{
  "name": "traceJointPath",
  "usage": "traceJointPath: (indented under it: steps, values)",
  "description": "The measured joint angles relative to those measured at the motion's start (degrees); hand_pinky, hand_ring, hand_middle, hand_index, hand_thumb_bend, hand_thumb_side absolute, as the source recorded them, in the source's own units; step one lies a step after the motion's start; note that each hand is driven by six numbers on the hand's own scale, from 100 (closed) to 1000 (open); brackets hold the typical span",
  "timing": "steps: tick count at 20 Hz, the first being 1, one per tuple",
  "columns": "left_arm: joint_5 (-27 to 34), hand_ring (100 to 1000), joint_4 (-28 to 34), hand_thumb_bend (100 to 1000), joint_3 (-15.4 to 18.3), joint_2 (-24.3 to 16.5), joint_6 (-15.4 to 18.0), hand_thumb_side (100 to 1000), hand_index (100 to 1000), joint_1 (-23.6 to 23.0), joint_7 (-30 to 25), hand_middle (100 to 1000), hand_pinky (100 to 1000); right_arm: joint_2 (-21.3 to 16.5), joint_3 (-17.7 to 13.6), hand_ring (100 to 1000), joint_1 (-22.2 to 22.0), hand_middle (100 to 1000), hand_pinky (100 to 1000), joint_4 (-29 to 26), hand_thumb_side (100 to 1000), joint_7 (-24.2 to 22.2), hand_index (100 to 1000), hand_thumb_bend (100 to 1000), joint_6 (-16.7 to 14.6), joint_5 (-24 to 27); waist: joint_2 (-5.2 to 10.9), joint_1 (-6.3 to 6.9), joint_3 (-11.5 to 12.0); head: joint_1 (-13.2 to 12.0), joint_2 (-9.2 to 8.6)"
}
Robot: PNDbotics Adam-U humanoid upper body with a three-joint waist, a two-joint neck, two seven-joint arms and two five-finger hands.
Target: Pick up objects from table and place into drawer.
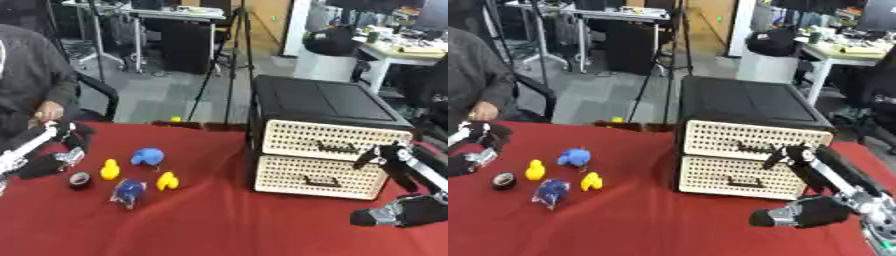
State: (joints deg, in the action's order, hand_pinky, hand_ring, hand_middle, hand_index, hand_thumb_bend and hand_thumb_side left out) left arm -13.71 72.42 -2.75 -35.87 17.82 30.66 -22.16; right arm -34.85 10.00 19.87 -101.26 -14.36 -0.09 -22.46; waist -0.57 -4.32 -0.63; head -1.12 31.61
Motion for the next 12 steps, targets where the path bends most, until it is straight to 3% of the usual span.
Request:
traceJointPath:
  steps: [12]
  values:
    - [6.42, 584, 11.04, 100, 1.83, 0.62, -4.36, 679, 817, -5.84, 0.02, 638, 609, -0.19, 1.16, 100, 6.99, 100, 100, 13.4, 597, 0.24, 677, 1000, 0.16, -1.92, -0.14, 0.37, 1.32, 0.71, 0.0]
